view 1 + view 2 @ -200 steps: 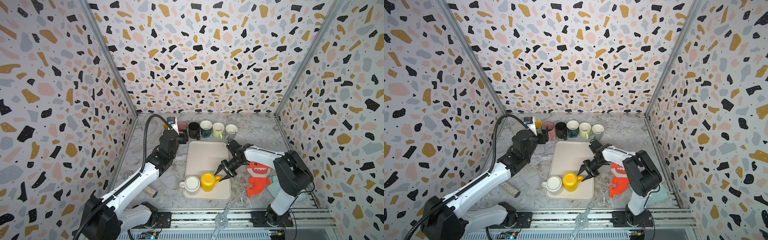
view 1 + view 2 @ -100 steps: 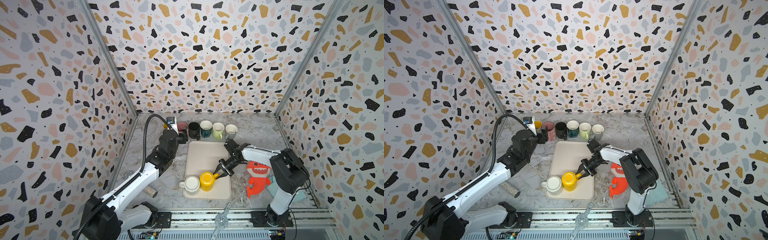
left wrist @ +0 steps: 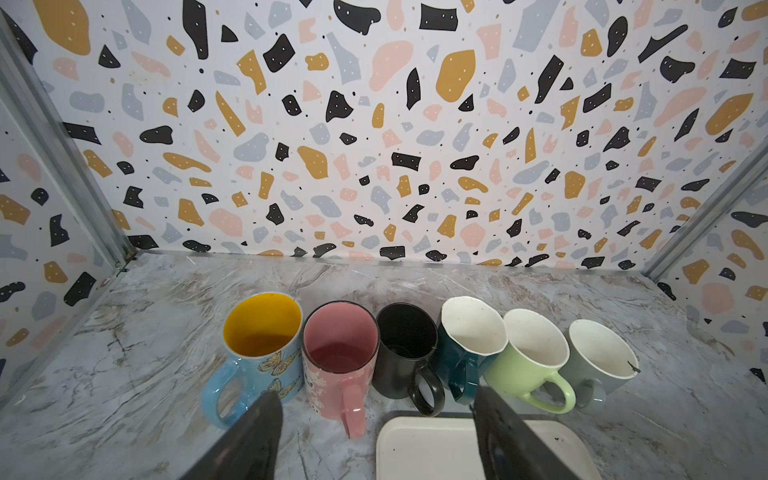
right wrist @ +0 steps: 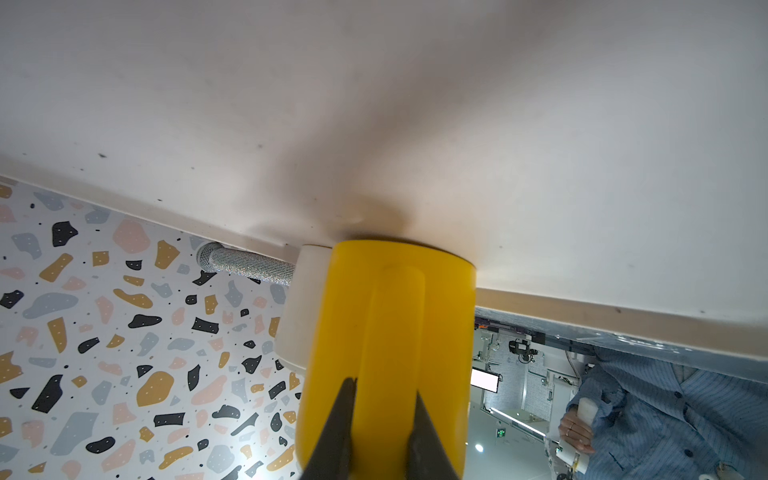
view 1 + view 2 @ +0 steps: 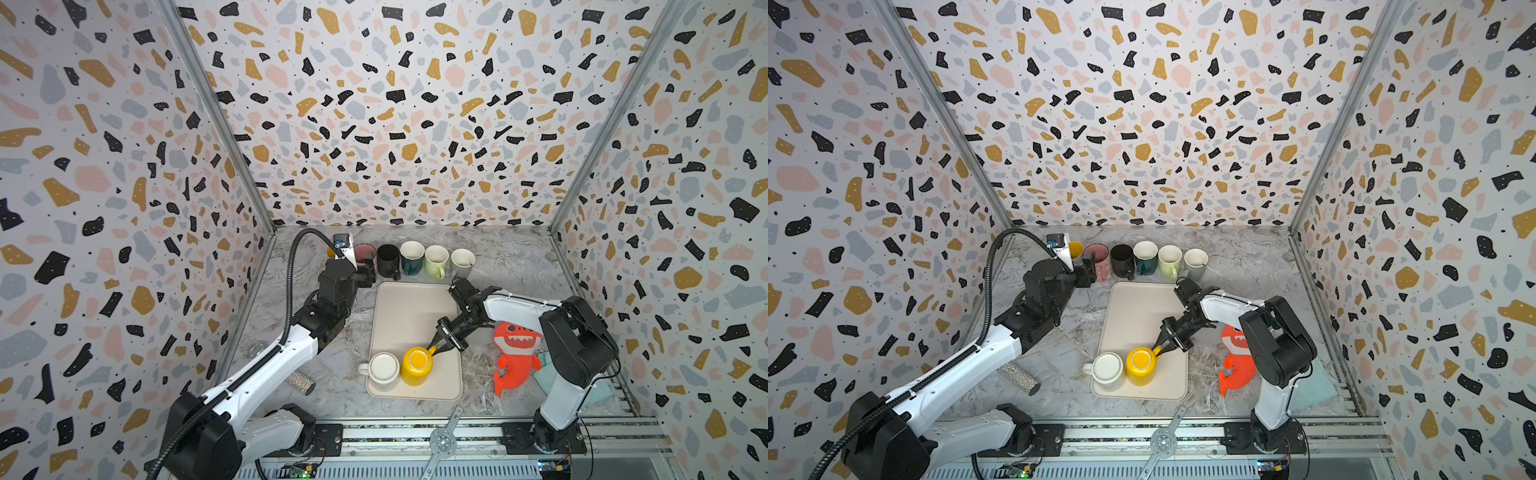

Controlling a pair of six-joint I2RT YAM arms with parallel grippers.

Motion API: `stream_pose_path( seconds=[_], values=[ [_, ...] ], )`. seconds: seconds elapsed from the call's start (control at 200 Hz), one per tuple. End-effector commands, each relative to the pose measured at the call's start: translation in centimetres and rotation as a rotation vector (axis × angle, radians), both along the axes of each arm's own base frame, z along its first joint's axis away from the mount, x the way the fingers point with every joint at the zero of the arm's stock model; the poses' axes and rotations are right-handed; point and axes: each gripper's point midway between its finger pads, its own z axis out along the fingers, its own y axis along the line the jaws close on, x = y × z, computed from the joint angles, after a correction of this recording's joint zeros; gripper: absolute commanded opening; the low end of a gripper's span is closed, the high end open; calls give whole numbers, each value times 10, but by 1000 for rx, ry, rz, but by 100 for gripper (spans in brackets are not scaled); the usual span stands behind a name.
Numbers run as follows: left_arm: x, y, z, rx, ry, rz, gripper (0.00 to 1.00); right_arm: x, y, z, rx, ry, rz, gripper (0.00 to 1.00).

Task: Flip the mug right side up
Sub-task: 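Close the right gripper on the yellow mug's body, then lift and turn the yellow mug mouth-up while the left gripper reaches toward it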

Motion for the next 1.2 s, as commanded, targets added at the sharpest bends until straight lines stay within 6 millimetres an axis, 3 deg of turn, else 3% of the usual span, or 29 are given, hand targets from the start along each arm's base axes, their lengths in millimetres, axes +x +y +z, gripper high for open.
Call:
stream_pose_path(
  seconds=[0.0,0.245,0.486,0.716,0.986,1.196],
  values=[
    [3,2,10,-15,-39,11,73,12,-5,20,16,-102,-2,0],
    [5,2,20,-24,-45,13,73,31,-6,46,59,-297,21,0],
    [7,1,45,-39,-63,9,71,53,-2,76,101,-555,88,0],
    [11,-17,66,-56,-25,-74,69,65,5,104,162,-846,136,0],
    [2,-37,83,-89,19,-203,65,86,3,147,-35,-1328,307,0],
    [-6,-57,95,-117,30,-329,64,83,5,192,-211,-1762,376,0]
  ],
)
